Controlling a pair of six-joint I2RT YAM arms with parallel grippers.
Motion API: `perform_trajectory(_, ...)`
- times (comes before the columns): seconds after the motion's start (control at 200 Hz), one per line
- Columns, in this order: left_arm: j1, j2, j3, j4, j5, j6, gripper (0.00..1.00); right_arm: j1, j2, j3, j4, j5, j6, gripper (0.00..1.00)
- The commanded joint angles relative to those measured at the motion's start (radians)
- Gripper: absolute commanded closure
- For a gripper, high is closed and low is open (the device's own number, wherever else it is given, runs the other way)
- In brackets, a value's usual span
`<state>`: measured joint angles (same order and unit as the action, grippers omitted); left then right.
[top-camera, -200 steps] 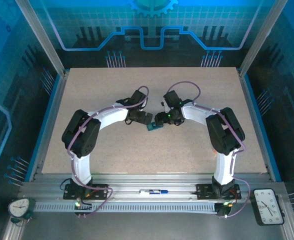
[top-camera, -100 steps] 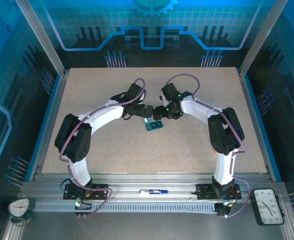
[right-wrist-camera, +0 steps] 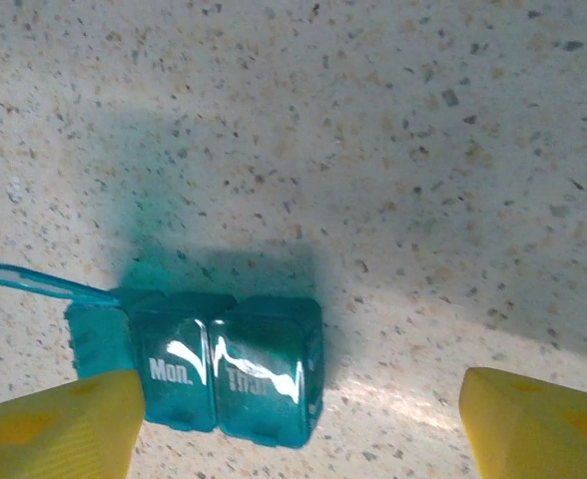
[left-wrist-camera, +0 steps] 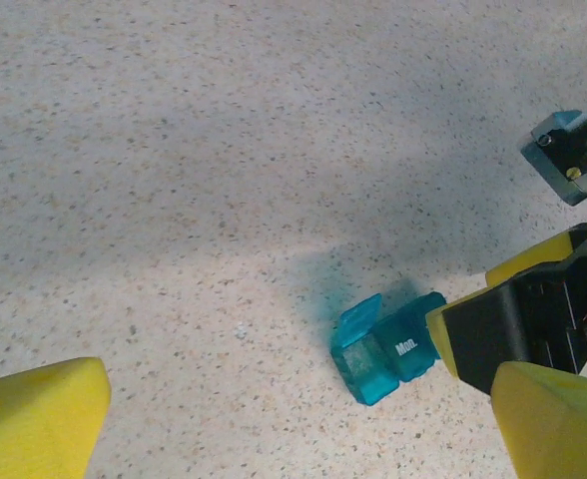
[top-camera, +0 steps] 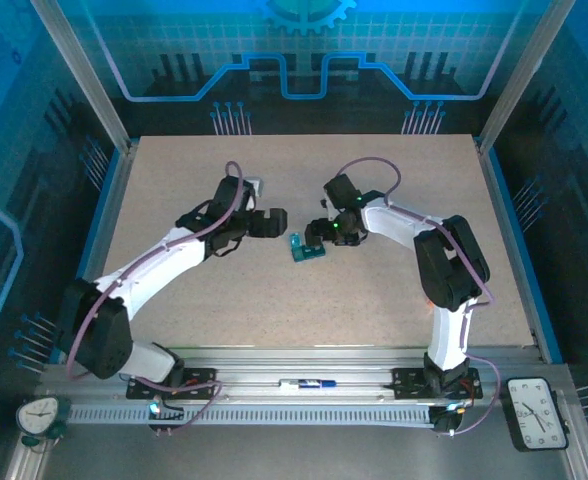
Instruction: Sort the pills into containers
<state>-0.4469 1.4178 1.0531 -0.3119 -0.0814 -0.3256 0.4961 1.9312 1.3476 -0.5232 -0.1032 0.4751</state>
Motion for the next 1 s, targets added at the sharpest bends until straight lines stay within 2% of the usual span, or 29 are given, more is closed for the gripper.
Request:
perform_trajectory(0.0, 0.043, -0.072, -0.047, 0.033, 0.037, -0.085, 0.01, 0.005, 0.031, -0.002, 0.051, -0.053, 0.043, 0.17)
perform_trajectory(0.215, 0.086, -0.15, -0.123, 0.091, 0.072, -0.183, 0.01, 0.029, 0.052, 0.004, 0.051, -0.05, 0.053, 0.17)
perform_trajectory(0.615, 0.117, -0.164, -0.175, 0.158, 0.146, -0.264, 0.01, 0.083, 0.063, 0.02, 0.026, -0.032, 0.057, 0.18)
perform_trajectory(0.996, 0.122, -0.172, -0.197, 0.18, 0.163, -0.283, 0.01, 0.131, 0.031, 0.021, -0.015, -0.007, 0.049, 0.18)
